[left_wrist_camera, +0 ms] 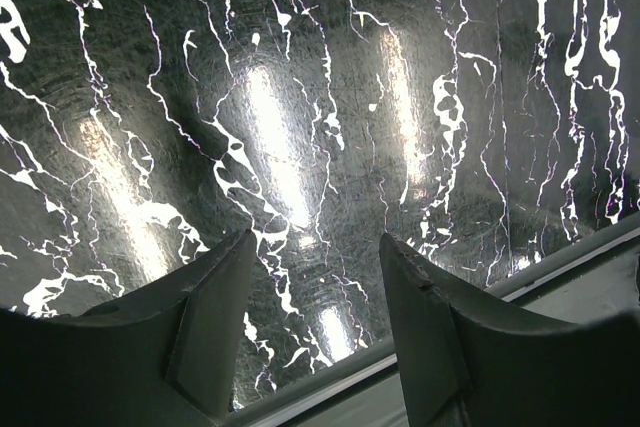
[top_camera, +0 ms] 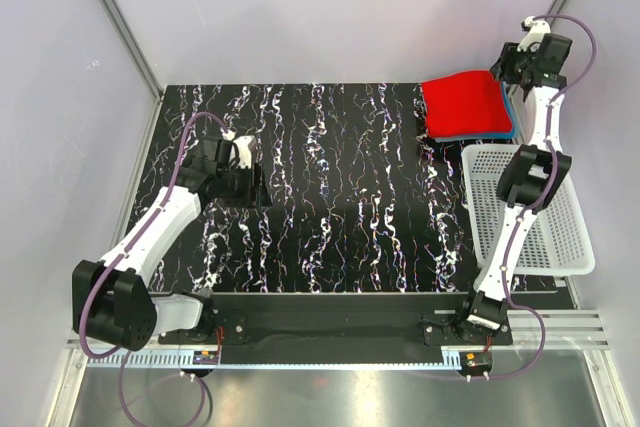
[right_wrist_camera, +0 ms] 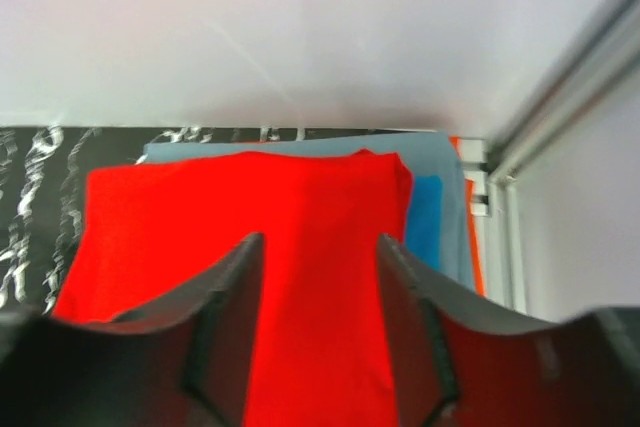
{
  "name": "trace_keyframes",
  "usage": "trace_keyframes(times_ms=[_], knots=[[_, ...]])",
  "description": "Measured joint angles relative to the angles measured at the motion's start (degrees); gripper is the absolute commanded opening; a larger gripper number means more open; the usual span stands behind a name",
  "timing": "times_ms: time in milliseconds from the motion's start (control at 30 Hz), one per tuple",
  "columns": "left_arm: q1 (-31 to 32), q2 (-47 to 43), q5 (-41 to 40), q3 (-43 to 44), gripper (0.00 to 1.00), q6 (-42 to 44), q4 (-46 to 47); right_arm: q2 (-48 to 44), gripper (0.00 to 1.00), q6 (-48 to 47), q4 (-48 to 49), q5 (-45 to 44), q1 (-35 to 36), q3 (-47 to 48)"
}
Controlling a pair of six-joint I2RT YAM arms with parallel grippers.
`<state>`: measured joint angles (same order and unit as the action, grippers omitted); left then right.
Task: Fold and stack the t-shirts
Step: Neatly place the folded tshirt to the corner
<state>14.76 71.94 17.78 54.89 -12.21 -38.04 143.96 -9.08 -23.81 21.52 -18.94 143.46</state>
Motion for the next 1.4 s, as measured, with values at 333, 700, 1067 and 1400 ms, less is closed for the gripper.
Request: trace_keyframes(times_ms=[333, 700, 1067, 1400], knots=[[0.0, 1.4, -0.3, 0.0, 0.59, 0.0, 0.2, 3.2, 0.32, 1.4, 1.7, 13.9, -0.8, -1.3], [0.0, 4.4, -1.1, 0.0, 0.59, 0.0, 0.2, 15.0, 0.28, 7.0, 4.2, 8.5, -1.0, 5.2], [0.0, 5.0, -1.1, 0.0, 0.59, 0.2, 0.1, 13.7, 0.42, 11.3, 8.8, 8.2, -1.5, 2.6], [0.0, 1.7, -1.0, 0.0, 0.59, 0.2, 0.2, 3.2, 0.44, 16.7, 9.6, 9.7, -1.8, -5.9]])
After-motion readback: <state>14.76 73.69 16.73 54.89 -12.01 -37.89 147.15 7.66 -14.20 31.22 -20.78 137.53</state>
